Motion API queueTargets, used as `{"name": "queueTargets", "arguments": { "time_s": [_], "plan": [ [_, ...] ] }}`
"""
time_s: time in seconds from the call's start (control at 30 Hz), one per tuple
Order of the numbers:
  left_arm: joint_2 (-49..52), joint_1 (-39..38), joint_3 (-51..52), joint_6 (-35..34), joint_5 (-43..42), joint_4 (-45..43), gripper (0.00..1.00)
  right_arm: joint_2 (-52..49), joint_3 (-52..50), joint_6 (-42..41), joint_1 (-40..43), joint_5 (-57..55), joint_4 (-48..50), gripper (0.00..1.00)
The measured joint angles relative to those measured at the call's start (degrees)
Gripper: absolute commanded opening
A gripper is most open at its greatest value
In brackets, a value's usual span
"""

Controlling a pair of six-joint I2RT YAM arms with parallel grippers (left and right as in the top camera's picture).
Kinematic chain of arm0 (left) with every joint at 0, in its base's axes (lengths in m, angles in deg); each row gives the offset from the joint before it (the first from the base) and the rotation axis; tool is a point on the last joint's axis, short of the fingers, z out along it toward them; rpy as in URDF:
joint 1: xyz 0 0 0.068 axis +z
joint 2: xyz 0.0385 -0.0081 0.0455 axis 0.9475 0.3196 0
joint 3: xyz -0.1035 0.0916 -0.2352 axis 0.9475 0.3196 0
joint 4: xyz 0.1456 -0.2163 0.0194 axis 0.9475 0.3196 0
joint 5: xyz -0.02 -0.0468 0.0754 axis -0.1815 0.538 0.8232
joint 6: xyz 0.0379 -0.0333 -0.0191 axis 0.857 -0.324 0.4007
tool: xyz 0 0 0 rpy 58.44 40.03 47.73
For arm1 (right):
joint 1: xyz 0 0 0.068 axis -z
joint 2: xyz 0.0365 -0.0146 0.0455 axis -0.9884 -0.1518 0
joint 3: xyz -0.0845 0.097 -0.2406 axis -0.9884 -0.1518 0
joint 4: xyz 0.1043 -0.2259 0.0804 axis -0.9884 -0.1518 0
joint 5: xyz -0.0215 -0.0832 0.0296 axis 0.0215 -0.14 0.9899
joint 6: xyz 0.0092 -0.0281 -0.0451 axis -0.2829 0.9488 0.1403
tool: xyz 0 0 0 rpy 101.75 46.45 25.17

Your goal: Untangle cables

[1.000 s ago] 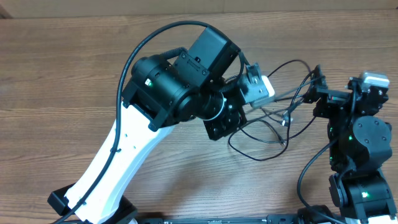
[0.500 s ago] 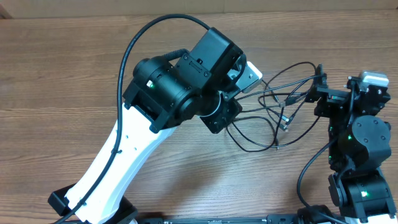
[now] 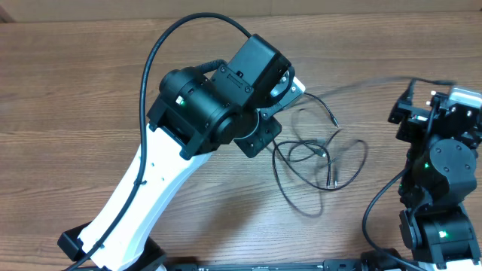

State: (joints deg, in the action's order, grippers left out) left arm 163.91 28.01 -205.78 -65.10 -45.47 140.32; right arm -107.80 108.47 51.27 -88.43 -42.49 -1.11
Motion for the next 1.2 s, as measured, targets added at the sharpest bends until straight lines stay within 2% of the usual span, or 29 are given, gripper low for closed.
{"name": "queueTargets", "arguments": {
  "time_s": [0.37,0.5,0.6,0.9,1.2],
  "plan": [
    [0.0,0.0,0.0,0.0,-4.2,-5.1,0.04,0.0,0.0,-0.3,0.0,1.6,-5.9,1.0],
    [0.0,0.6,0.0,-0.9,-4.2,-5.2,0.04,0.0,0.0,-1.0,0.0,6.6,-9.5,1.0],
    [0.0,2.5,0.0,-4.0,-3.2,-5.8,0.04,0.0,0.0,-2.4,0.0,11.9,-13.0,1.0],
    [0.0,15.0,0.0,-12.0,-1.9,-6.6,0.04,0.0,0.0,-9.4,0.0,22.0,-21.2,1.0],
    [-1.0,30.8,0.0,-12.9,-1.4,-4.0,0.04,0.0,0.0,-10.9,0.0,25.5,-22.6,1.0]
  ]
}}
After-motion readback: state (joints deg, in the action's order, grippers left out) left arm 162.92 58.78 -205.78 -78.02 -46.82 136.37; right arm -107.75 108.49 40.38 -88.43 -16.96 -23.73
